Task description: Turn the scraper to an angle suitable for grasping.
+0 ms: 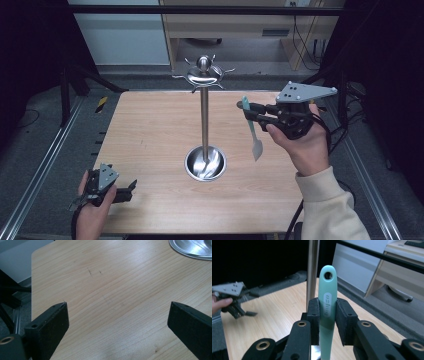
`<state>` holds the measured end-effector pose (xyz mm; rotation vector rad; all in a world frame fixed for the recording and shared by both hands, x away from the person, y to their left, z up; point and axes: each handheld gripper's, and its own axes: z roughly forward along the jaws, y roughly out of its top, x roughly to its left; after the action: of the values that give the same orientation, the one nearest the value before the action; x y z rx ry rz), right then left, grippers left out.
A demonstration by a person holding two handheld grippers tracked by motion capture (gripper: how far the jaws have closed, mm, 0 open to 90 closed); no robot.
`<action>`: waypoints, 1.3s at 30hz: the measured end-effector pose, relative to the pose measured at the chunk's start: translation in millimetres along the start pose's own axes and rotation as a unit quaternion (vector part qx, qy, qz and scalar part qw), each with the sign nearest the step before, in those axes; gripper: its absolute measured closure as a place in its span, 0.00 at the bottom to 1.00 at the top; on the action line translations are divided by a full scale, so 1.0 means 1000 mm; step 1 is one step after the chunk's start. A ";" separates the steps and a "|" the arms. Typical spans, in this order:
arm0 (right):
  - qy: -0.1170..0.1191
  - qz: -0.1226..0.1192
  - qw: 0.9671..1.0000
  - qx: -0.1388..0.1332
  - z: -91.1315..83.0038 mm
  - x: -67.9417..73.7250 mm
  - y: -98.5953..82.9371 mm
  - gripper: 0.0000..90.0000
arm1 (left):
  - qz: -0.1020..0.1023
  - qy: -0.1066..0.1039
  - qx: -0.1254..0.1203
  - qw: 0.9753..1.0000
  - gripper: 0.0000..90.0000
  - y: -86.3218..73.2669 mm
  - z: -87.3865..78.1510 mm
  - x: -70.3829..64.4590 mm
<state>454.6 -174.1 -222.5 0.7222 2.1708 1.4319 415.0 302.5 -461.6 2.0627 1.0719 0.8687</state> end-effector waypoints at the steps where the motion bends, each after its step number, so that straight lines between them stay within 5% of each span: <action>1: -0.001 0.001 1.000 -0.003 0.000 0.000 0.001 0.83 | 0.002 -0.002 0.001 1.000 0.04 0.000 0.000 0.000; 21: 0.011 0.010 0.999 -0.052 -0.003 0.011 0.015 0.83 | 0.001 0.000 -0.001 1.000 0.04 0.000 0.000 0.000; 39: 0.024 0.003 0.998 -0.058 0.002 0.025 0.022 0.83 | 0.002 -0.001 0.000 1.000 0.04 0.000 0.000 0.000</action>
<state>441.2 -149.7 -204.7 0.6597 2.1027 1.5777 414.8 302.6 -461.1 2.0658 1.0665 0.8679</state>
